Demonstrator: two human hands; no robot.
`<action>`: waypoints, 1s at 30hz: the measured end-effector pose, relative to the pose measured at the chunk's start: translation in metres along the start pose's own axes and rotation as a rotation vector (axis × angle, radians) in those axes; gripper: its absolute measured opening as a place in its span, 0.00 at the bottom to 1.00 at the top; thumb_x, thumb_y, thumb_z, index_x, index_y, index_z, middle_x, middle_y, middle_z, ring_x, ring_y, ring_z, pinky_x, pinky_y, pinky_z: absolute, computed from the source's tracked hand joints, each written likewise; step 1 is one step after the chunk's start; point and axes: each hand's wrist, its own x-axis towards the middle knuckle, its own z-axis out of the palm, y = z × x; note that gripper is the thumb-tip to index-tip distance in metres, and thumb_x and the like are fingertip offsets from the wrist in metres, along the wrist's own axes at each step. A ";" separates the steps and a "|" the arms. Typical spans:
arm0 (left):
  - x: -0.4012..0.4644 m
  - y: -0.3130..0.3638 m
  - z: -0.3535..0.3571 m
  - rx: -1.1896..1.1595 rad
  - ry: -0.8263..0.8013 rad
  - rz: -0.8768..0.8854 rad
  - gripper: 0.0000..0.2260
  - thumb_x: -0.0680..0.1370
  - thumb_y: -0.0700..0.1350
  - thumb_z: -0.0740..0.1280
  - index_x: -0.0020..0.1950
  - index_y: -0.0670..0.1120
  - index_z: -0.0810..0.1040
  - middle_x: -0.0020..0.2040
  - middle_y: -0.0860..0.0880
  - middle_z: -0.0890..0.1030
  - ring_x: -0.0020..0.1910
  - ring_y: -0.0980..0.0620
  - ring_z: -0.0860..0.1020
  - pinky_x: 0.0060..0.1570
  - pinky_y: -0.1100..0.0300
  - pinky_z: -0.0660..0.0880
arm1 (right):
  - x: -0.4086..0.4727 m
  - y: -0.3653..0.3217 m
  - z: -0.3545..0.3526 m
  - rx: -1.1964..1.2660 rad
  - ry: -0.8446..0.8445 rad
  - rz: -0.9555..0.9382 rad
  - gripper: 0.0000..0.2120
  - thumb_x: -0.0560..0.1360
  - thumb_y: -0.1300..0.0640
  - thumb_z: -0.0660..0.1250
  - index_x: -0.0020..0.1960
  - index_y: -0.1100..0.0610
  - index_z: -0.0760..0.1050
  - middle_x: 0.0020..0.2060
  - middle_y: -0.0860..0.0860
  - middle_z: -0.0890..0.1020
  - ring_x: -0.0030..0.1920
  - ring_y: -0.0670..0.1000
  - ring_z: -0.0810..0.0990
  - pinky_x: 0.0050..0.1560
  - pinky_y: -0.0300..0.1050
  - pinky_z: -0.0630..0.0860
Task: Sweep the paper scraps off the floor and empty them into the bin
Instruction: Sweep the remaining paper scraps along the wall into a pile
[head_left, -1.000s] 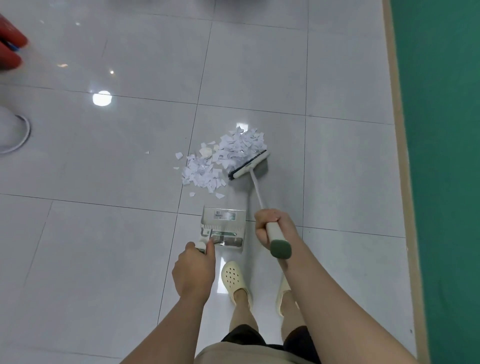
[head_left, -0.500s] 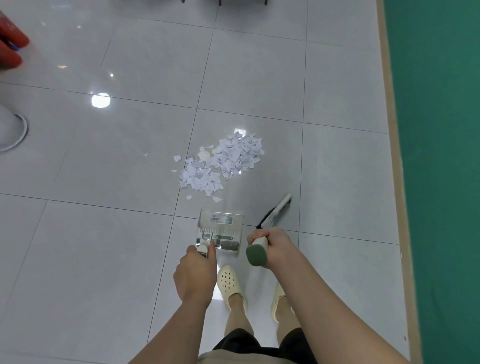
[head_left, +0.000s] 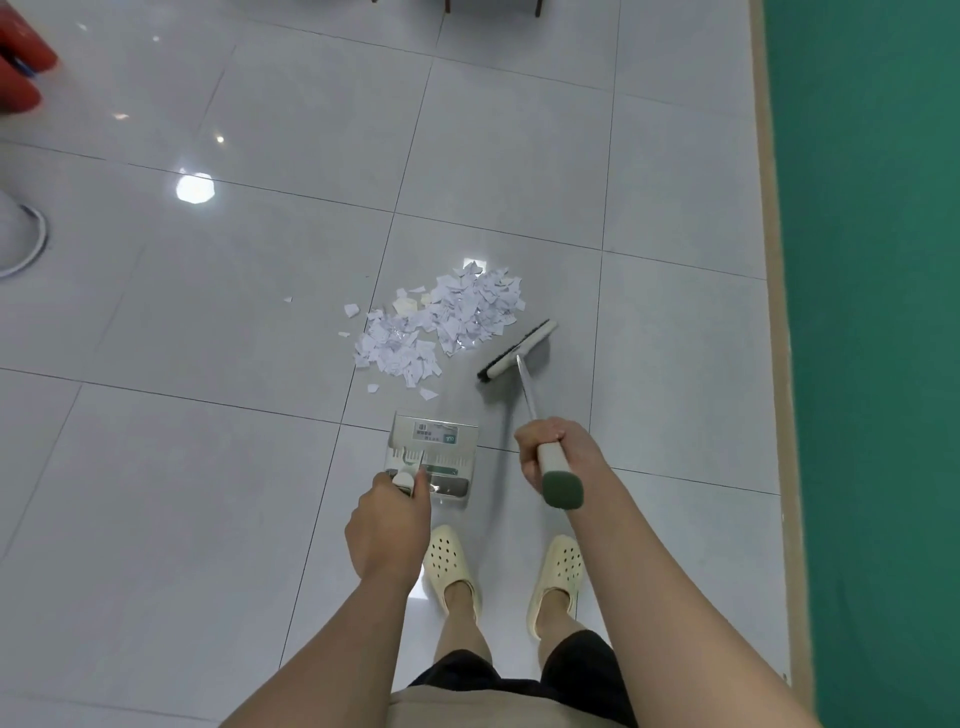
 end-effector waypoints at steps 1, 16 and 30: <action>0.000 0.000 -0.001 0.001 0.000 0.000 0.22 0.81 0.63 0.60 0.52 0.45 0.77 0.38 0.49 0.78 0.37 0.45 0.77 0.37 0.55 0.70 | -0.002 0.009 0.004 -0.066 0.023 0.016 0.15 0.76 0.63 0.55 0.30 0.59 0.65 0.21 0.49 0.66 0.16 0.46 0.66 0.15 0.34 0.64; -0.011 -0.063 -0.017 -0.169 -0.203 -0.097 0.28 0.78 0.68 0.63 0.33 0.44 0.75 0.28 0.50 0.77 0.28 0.48 0.75 0.31 0.57 0.73 | 0.001 0.117 0.031 -0.828 0.158 0.194 0.09 0.81 0.54 0.59 0.48 0.59 0.67 0.25 0.49 0.67 0.17 0.46 0.66 0.16 0.34 0.65; -0.032 -0.142 -0.072 -0.613 -0.025 -0.505 0.26 0.79 0.59 0.69 0.33 0.41 0.70 0.24 0.47 0.70 0.24 0.47 0.75 0.32 0.55 0.73 | 0.073 0.123 0.030 -0.677 0.003 0.491 0.05 0.77 0.61 0.62 0.43 0.58 0.68 0.25 0.50 0.70 0.19 0.49 0.71 0.19 0.39 0.73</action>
